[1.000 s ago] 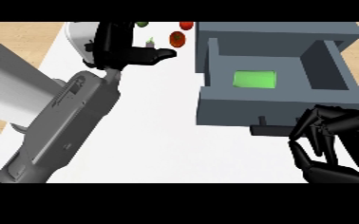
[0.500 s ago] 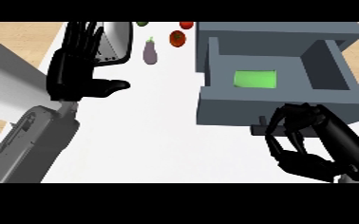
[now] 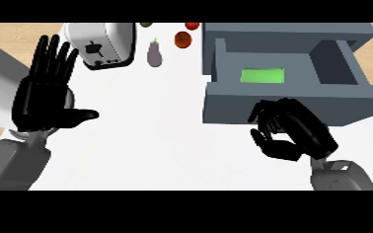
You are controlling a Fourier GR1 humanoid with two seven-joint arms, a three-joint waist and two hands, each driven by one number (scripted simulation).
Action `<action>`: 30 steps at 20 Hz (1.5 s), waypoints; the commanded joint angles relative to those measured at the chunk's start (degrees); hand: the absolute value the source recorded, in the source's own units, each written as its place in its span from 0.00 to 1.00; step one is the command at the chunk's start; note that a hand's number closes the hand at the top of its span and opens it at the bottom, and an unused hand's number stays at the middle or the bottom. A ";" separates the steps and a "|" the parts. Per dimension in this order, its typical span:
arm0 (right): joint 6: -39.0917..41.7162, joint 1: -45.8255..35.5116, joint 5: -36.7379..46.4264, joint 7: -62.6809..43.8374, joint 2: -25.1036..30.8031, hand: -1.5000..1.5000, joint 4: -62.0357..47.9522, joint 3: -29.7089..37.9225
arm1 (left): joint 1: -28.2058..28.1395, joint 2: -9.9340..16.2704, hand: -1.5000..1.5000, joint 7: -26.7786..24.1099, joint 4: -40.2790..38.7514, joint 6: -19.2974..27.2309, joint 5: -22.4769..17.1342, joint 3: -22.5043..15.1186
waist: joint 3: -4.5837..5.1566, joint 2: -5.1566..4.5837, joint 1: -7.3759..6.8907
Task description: Pick up the cup, place it into the drawer and close the drawer
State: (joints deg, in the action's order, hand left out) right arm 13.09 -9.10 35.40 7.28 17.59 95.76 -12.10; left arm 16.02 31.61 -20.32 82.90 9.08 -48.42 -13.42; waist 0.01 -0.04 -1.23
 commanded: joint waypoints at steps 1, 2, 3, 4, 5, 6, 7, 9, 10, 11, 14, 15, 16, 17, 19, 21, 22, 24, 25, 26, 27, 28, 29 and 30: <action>-4.62 -6.26 6.29 1.26 -4.69 0.00 -12.28 -2.62 | -2.18 -0.26 0.00 -0.73 -1.60 -2.98 1.02 2.67 | -0.01 -0.12 0.46; -6.15 -3.13 7.30 5.44 -1.87 0.00 -14.72 -1.63 | -4.70 0.87 0.00 0.45 1.34 -4.08 -0.92 3.40 | -0.03 -0.07 0.29; -4.97 -3.91 5.99 4.64 -2.24 0.00 -14.26 -0.63 | -10.19 3.05 0.00 -0.68 4.72 -6.97 -1.36 5.03 | -0.02 0.05 0.13; -6.24 -7.93 8.52 3.52 -3.45 0.00 -18.55 -0.90 | -7.41 3.07 0.00 1.94 3.89 -6.18 -2.11 6.11 | -0.03 -0.03 0.19; -4.74 -8.09 8.92 4.60 -2.11 0.00 -19.30 -0.90 | -5.87 1.94 0.00 1.03 0.92 -6.63 -0.09 6.15 | -0.01 -0.05 0.65; -5.75 -10.37 9.37 5.73 -2.75 0.00 -22.92 -0.34 | -7.86 2.47 0.00 0.11 0.02 -9.79 -1.18 7.56 | -0.01 -0.09 0.45; -6.57 -10.47 10.37 6.44 -3.48 0.00 -25.71 -1.02 | -10.24 2.89 0.00 1.15 6.13 -6.66 -0.28 7.30 | -0.04 -0.01 0.15; -9.41 -14.60 11.96 9.16 -4.89 0.00 -35.03 -0.53 | -3.21 -0.16 0.00 -0.45 -4.68 -10.10 0.18 7.43 | -0.02 -0.38 0.59; -10.82 -16.10 12.70 7.61 -6.99 0.00 -37.91 -0.40 | -10.57 3.06 0.00 0.54 2.81 -11.62 -1.64 8.98 | -0.05 -0.19 -0.40; -13.65 -16.50 13.29 10.92 -7.67 0.00 -41.57 0.22 | -8.52 0.81 0.00 0.68 1.53 -9.35 0.32 8.93 | -0.04 -0.16 0.26; -10.91 -21.54 11.15 13.87 -5.58 0.00 -47.02 4.47 | -12.44 -1.10 0.00 -1.15 3.10 -12.63 2.23 8.88 | -0.03 -0.10 0.32; -12.12 -23.44 12.43 11.97 -7.59 0.00 -49.45 4.21 | -7.45 -0.33 0.00 0.08 -3.64 -14.48 1.65 11.24 | -0.02 -0.18 0.60; -13.36 -24.08 11.87 11.67 -9.10 0.00 -50.74 4.75 | -13.92 1.99 0.00 3.68 7.29 -12.16 -0.78 11.58 | -0.06 -0.07 -0.19; -13.23 -24.42 12.31 14.41 -8.32 0.00 -53.09 5.00 | -10.60 0.78 0.00 3.47 3.73 -12.61 0.92 12.71 | -0.04 -0.10 0.42; -12.01 -28.84 8.97 19.46 -5.34 0.00 -59.68 9.26 | -13.73 -1.46 0.00 -1.15 1.79 -14.95 2.50 10.46 | -0.06 -0.43 -0.39; -11.17 -33.93 9.92 19.48 -5.65 0.00 -65.32 9.81 | -11.35 -1.95 0.00 1.29 3.25 -13.07 2.62 10.80 | -0.06 -0.40 -0.26; -10.34 -36.72 8.61 20.82 -4.12 0.00 -68.45 11.84 | -9.84 -1.45 0.00 2.28 2.50 -13.24 1.98 10.77 | -0.10 -0.72 -0.85; -12.00 -38.17 8.99 23.96 -2.84 0.00 -73.38 12.88 | -12.69 -1.51 0.00 -0.06 2.08 -15.71 2.41 11.58 | -0.11 -0.90 -1.45; -9.75 -39.83 8.80 24.16 -0.85 0.00 -73.98 13.35 | -13.20 -1.88 0.00 0.66 3.25 -15.24 1.47 11.98 | -0.10 -0.81 -1.43; -8.20 -41.29 8.84 24.66 0.23 0.00 -75.41 13.47 | -11.56 -0.70 0.00 3.05 3.59 -14.39 0.80 12.32 | -0.14 -1.02 -1.85; -11.65 -42.22 9.62 22.65 -2.38 0.00 -76.95 13.43 | -8.47 -2.09 0.00 1.06 0.61 -14.88 3.02 11.15 | -0.12 -1.34 -1.69; -10.55 -42.12 10.04 23.72 -0.92 0.00 -77.94 13.19 | -10.65 -1.17 0.00 0.76 0.31 -15.97 2.06 13.00 | -0.10 -1.10 -1.67; -9.86 -43.14 9.46 24.67 0.62 0.00 -78.86 14.07 | -11.28 -2.71 0.00 1.24 2.87 -15.21 3.10 10.13 | -0.16 -1.43 -2.57; -10.70 -44.56 9.67 23.16 -1.06 0.00 -79.57 14.04 | -11.57 -2.20 0.00 1.37 1.95 -16.85 2.92 10.09 | -0.15 -1.58 -2.97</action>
State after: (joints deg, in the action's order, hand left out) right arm 4.14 -48.73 44.36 34.32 15.75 23.31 0.11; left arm 4.77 29.88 -19.18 85.03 -6.23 -46.06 -2.29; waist 0.32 0.13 -2.85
